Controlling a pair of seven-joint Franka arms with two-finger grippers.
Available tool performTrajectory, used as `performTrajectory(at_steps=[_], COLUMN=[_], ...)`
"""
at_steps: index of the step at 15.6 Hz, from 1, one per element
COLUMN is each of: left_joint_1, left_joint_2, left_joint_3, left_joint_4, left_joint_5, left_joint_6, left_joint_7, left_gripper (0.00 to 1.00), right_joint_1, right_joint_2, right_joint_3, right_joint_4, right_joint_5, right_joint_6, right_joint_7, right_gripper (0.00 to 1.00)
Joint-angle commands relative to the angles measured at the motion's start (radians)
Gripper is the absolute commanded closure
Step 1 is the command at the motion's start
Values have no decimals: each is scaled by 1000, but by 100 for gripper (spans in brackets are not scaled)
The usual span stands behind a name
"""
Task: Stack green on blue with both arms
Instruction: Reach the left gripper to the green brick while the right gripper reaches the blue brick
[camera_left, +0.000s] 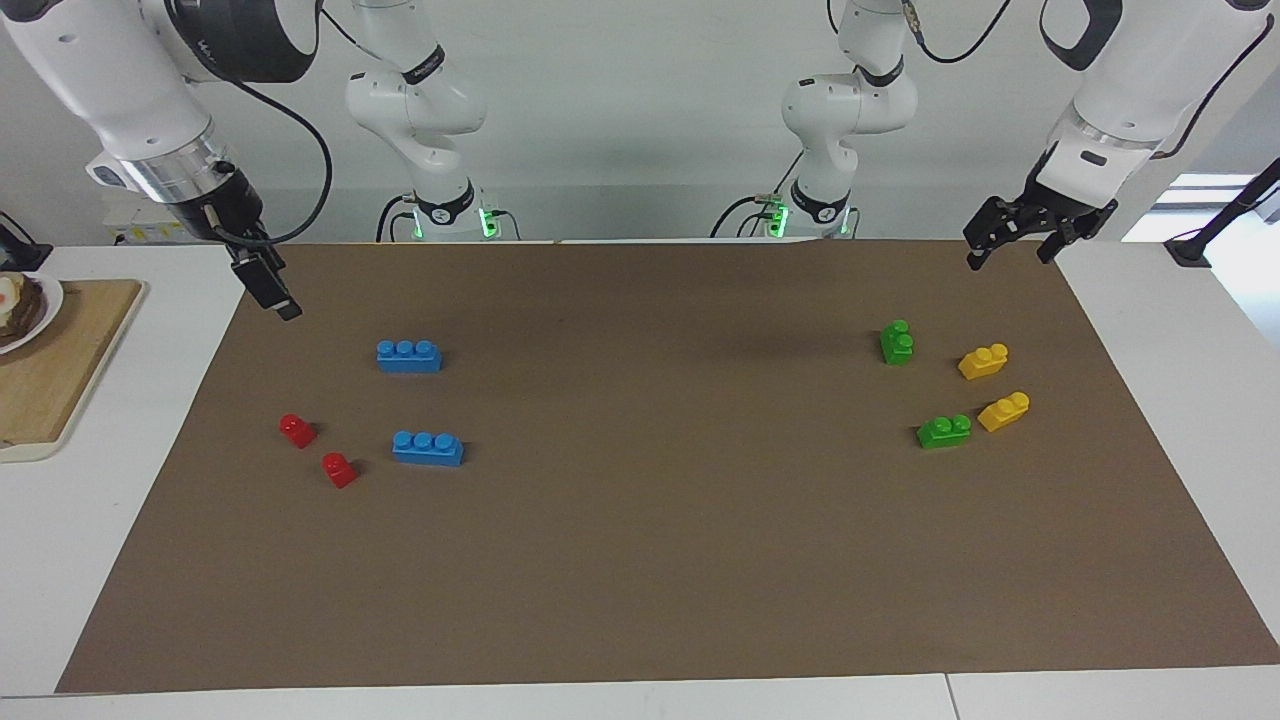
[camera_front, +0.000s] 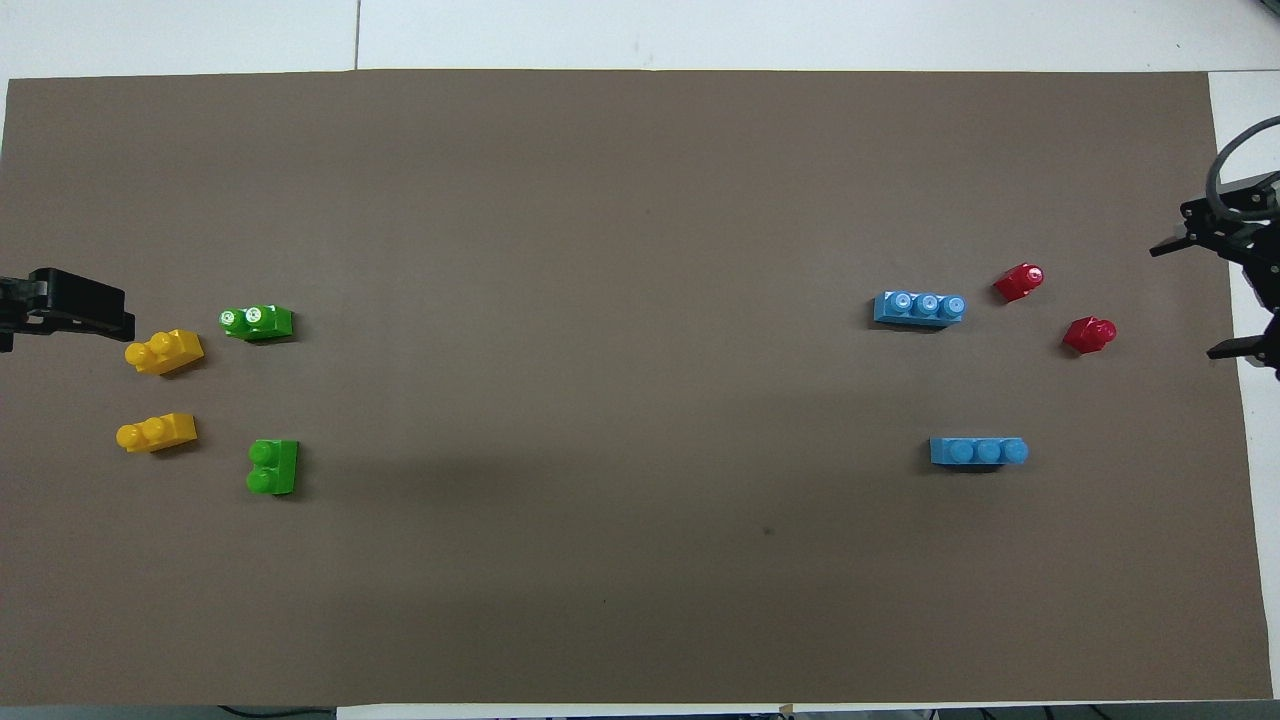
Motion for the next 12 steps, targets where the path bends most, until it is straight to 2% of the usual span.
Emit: performTrajectory(at_steps=[1,4,6,9,12], left_joint_1=[-28,-28,-28,-22,-17], left_joint_2=[-40,-86,-121,-127,-141], left_joint_3=[8,9,9,9,8], left_joint_4=[-111,-250,-336,-401,-487], left_joint_5=[-1,0,0,0,0], left_joint_6=[71,181,218,263,309], left_joint_7=[1,3,0,3,2], left_gripper=[0,0,0,0,0], right_joint_1=[-47,-90,-101,-99,-93], right_joint_2=[60,130,163,206,246], right_joint_3=[3,0,0,0,0], right_joint_4=[3,11,10,2,-9], right_joint_5=[122,237,269,309,355], right_joint_6=[4,10,14,30,106], right_joint_7=[135,152,174,195,266], right_gripper=[4,4,4,4,4])
